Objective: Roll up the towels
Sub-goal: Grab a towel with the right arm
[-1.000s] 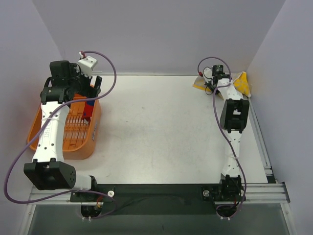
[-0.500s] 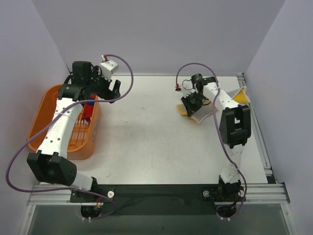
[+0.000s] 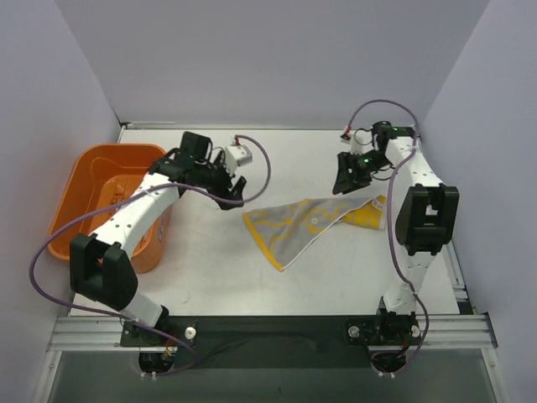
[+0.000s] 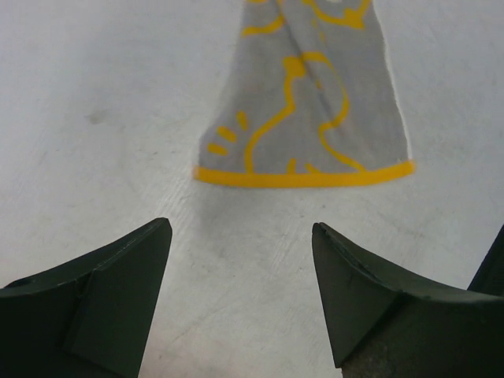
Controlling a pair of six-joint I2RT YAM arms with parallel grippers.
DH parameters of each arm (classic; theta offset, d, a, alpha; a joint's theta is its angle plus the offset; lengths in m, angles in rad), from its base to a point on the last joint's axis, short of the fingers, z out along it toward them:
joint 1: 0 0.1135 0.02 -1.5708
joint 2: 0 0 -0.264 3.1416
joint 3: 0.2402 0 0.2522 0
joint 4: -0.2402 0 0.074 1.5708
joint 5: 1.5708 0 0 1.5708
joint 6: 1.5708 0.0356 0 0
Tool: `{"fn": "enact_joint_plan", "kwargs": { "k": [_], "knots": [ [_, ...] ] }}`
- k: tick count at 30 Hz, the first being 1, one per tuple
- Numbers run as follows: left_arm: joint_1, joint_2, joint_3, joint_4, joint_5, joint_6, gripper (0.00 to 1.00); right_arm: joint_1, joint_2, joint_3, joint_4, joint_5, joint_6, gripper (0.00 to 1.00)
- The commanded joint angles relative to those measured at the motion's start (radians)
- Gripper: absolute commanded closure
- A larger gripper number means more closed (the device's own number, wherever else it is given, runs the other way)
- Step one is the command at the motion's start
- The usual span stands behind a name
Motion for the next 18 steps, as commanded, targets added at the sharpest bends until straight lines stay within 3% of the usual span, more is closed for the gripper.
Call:
{"fn": "enact_joint_plan", "kwargs": {
  "k": [1,2,7,10,18],
  "knots": [
    [-0.112,-0.043,-0.041,-0.024,0.05,0.228,0.19,-0.093,-0.061,0.011,-0.067,0.18,-0.097,0.56],
    [-0.144,-0.022,-0.046,-0.038,0.041,0.277,0.2,-0.111,-0.053,0.013,-0.069,0.267,-0.11,0.58],
    [-0.342,0.085,-0.057,-0.088,-0.028,0.328,0.33,-0.237,-0.001,0.027,-0.084,0.384,-0.182,0.58],
    [-0.399,0.167,-0.046,-0.09,-0.06,0.299,0.36,-0.278,0.035,0.04,-0.081,0.438,-0.2,0.51],
    [-0.43,0.303,-0.017,-0.064,-0.04,0.239,0.39,-0.301,0.2,0.206,-0.058,0.479,-0.206,0.5]
  ]
}}
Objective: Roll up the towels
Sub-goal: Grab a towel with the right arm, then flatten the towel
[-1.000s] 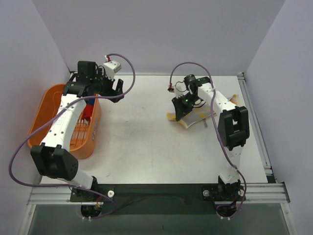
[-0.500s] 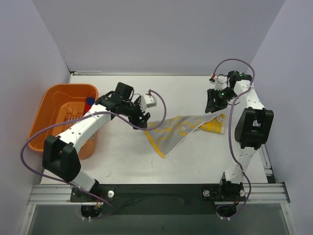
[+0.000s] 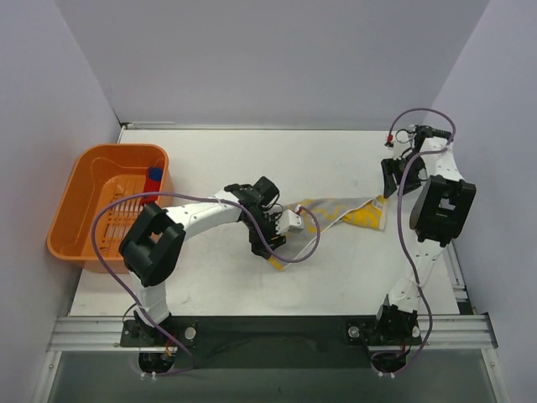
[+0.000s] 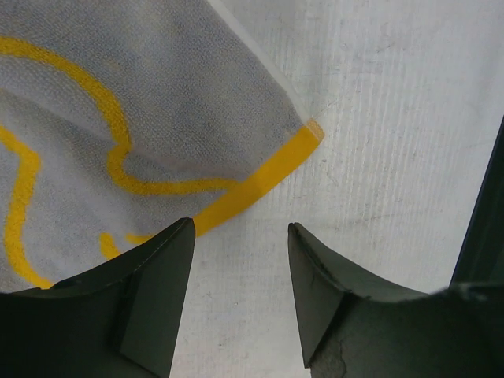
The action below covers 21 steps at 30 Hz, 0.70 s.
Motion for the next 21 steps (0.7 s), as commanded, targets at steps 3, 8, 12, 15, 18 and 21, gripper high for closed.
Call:
{"fn": "enact_joint_plan", "kwargs": {
  "k": [3,8,12,15,18,21],
  "knots": [
    [-0.004,0.026,0.059,0.0,0.017,-0.013,0.38,0.016,0.071,0.077,-0.033,0.017,-0.096,0.5],
    [-0.012,0.044,0.072,0.0,0.014,-0.021,0.35,0.029,0.116,0.095,0.003,0.04,-0.136,0.5],
    [-0.027,0.046,0.062,0.0,0.007,-0.021,0.32,0.036,0.162,0.106,0.023,0.051,-0.158,0.53],
    [-0.036,0.05,0.056,0.0,-0.012,-0.019,0.3,0.052,0.17,0.094,0.02,0.046,-0.182,0.59],
    [-0.047,0.058,0.06,0.007,-0.026,-0.027,0.28,0.064,0.154,0.057,0.02,0.037,-0.21,0.77],
    [-0.063,0.067,0.059,0.01,-0.029,-0.024,0.28,0.063,0.141,0.035,0.021,0.031,-0.213,0.98]
  ]
}}
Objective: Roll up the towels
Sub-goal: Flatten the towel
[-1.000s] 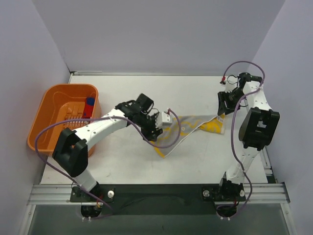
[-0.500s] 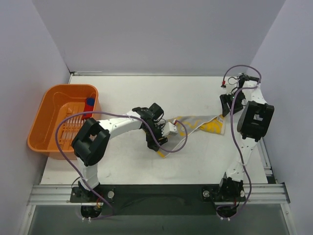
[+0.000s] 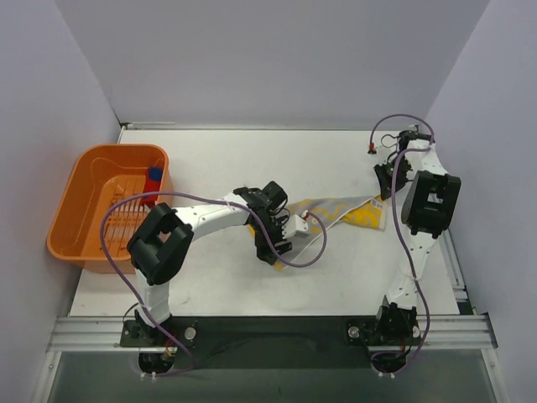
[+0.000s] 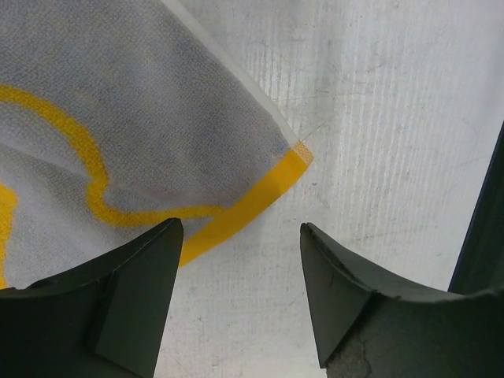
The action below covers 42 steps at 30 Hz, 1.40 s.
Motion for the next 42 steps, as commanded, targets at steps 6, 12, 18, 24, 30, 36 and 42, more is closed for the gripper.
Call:
{"fn": "enact_joint_plan", "kwargs": {
  "k": [6,12,18,24,30,36,42],
  "knots": [
    [-0.066,-0.004,-0.025,0.062,-0.013,0.021,0.29,0.004,-0.058,-0.059,-0.041,-0.027,-0.022,1.0],
    [-0.12,0.001,-0.039,0.109,-0.044,0.023,0.32,0.004,-0.08,-0.073,-0.044,-0.047,-0.005,1.0],
    [-0.127,0.058,-0.042,0.145,-0.085,0.031,0.35,-0.002,-0.098,-0.084,-0.048,-0.047,-0.008,1.0],
    [-0.127,0.092,-0.057,0.148,-0.12,0.031,0.45,-0.007,-0.123,-0.101,-0.051,-0.057,-0.003,1.0],
    [-0.139,-0.008,-0.068,0.135,-0.101,0.048,0.4,-0.009,-0.132,-0.105,-0.055,-0.066,0.001,1.0],
    [-0.173,-0.054,0.008,0.095,-0.087,0.02,0.4,-0.01,-0.124,-0.102,-0.058,-0.057,0.003,1.0],
    [-0.184,-0.019,0.03,0.093,-0.091,0.021,0.4,-0.012,-0.132,-0.101,-0.065,-0.061,0.003,1.0]
  ]
}}
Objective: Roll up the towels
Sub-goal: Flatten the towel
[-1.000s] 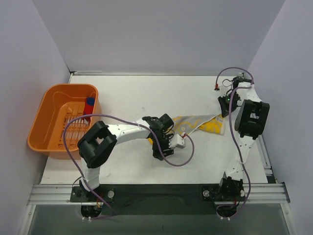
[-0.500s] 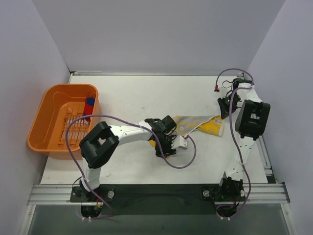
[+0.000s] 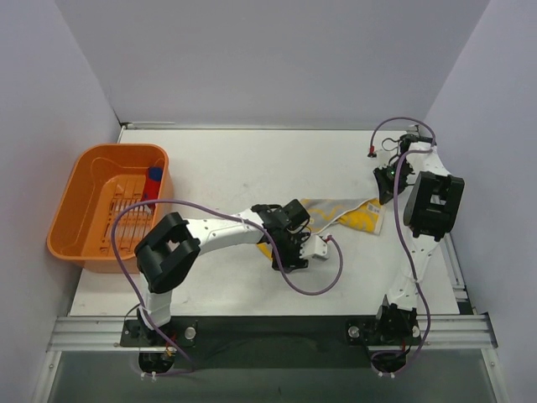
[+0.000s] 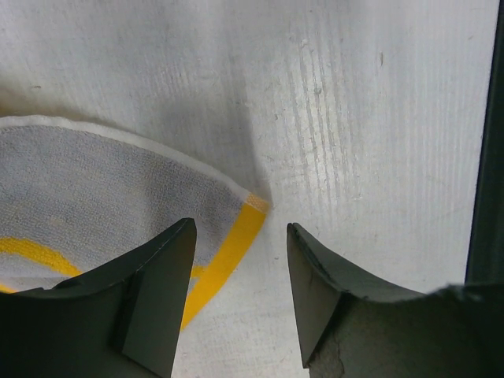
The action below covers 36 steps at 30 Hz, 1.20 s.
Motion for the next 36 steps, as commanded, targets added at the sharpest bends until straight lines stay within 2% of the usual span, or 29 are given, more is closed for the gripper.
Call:
{"fn": "enact_joint_plan", "kwargs": {
  "k": [1,7,10,11,13,14,16,17,18,19,20,22,23,24,26,28,32,36],
  "knots": [
    [-0.004,-0.005,0.031,-0.006,0.001,-0.003,0.4,-0.007,-0.066,-0.002,-0.068,-0.014,0.001,1.0],
    [-0.004,0.061,-0.044,0.037,-0.028,0.024,0.39,-0.012,-0.069,-0.005,-0.074,-0.017,0.001,1.0],
    [-0.004,0.054,-0.099,0.062,-0.053,0.03,0.34,-0.014,-0.079,-0.009,-0.077,-0.022,0.001,1.0],
    [-0.004,0.049,-0.11,0.073,-0.053,0.03,0.37,-0.014,-0.082,-0.011,-0.078,-0.023,0.005,1.0],
    [-0.006,0.054,-0.128,0.074,-0.054,0.03,0.44,-0.015,-0.094,-0.015,-0.08,-0.04,0.012,1.0],
    [-0.004,0.055,-0.131,0.076,-0.054,0.027,0.53,-0.017,-0.1,-0.018,-0.078,-0.046,0.013,1.0],
    [-0.004,0.064,-0.133,0.076,-0.056,0.009,0.63,-0.017,-0.115,-0.025,-0.081,-0.054,0.022,1.0],
    [0.0,0.066,-0.13,0.073,-0.056,-0.014,0.71,-0.017,-0.122,-0.026,-0.083,-0.062,0.024,1.0],
    [0.005,0.064,-0.125,0.073,-0.053,-0.026,0.87,-0.018,-0.126,-0.028,-0.083,-0.065,0.029,1.0],
    [0.019,0.063,-0.11,0.061,-0.045,-0.04,0.97,-0.018,-0.14,-0.031,-0.084,-0.068,0.029,1.0],
    [0.054,0.06,-0.099,0.051,-0.019,-0.072,1.0,-0.02,-0.149,-0.031,-0.086,-0.072,0.029,1.0],
    [0.121,0.037,-0.057,0.004,0.039,-0.098,1.0,-0.024,-0.171,-0.026,-0.091,-0.076,0.027,1.0],
    [0.159,0.029,-0.04,-0.016,0.111,-0.12,1.0,-0.027,-0.178,-0.022,-0.094,-0.08,0.029,1.0],
    [0.254,0.012,-0.015,-0.038,0.143,-0.131,1.0,-0.032,-0.186,-0.011,-0.097,-0.083,0.033,1.0],
    [0.346,-0.003,0.055,-0.082,0.211,-0.161,1.0,-0.038,-0.198,0.036,-0.113,-0.101,0.058,1.0],
    [0.454,-0.023,0.115,-0.125,0.232,-0.177,1.0,-0.043,-0.206,0.075,-0.129,-0.109,0.079,1.0],
    [0.571,-0.06,0.287,-0.15,0.266,-0.236,1.0,-0.044,-0.238,0.178,-0.14,-0.131,0.128,1.0],
    [0.683,-0.025,0.432,-0.115,0.289,-0.299,1.0,-0.043,-0.246,0.32,-0.114,-0.16,0.222,1.0]
  ]
}}
